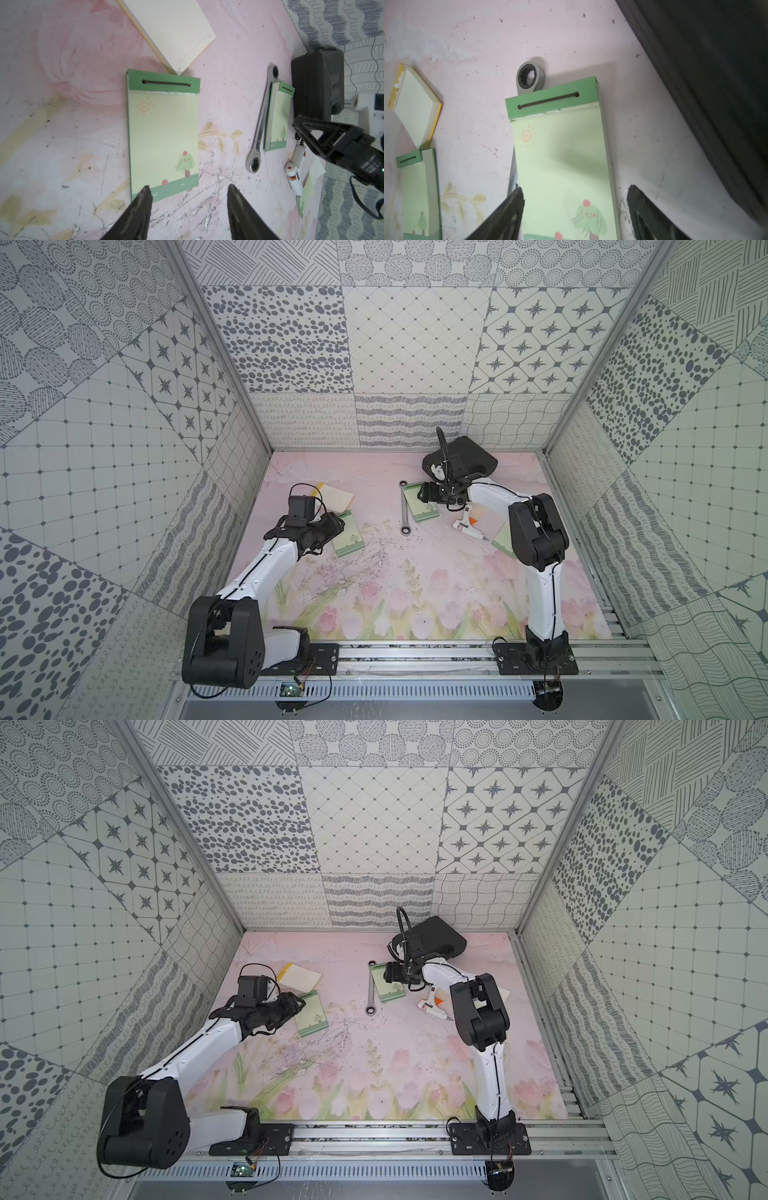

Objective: Tear off pages from different memo pads
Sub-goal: Move the memo pad to the center of the board.

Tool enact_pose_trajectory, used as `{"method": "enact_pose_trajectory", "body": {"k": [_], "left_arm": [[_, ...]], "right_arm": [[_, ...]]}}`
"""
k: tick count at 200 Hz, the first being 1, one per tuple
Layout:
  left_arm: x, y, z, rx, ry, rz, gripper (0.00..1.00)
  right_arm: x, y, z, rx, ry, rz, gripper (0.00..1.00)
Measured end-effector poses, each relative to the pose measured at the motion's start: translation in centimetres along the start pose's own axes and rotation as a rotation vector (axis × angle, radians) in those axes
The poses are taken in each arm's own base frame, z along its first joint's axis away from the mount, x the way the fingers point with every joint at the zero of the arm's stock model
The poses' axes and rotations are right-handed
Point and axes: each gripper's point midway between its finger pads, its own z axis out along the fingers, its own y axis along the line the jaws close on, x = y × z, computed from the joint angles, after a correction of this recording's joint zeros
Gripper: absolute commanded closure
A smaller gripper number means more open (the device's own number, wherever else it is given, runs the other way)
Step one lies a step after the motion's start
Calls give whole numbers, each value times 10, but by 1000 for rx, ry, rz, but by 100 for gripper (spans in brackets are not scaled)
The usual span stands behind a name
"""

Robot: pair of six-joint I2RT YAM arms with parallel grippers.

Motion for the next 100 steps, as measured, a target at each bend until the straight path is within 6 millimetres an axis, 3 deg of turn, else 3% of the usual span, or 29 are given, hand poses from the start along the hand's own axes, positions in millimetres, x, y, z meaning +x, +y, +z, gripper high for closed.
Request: {"method": "enact_pose_trajectory", "body": {"k": [48,100], "left_arm": [[21,-10,6,13,48,44,41],[37,-17,14,17,94,74,41]], "right_arm": [[2,7,22,134,40,-95,37],[7,9,21,229,40,-158,50]]}}
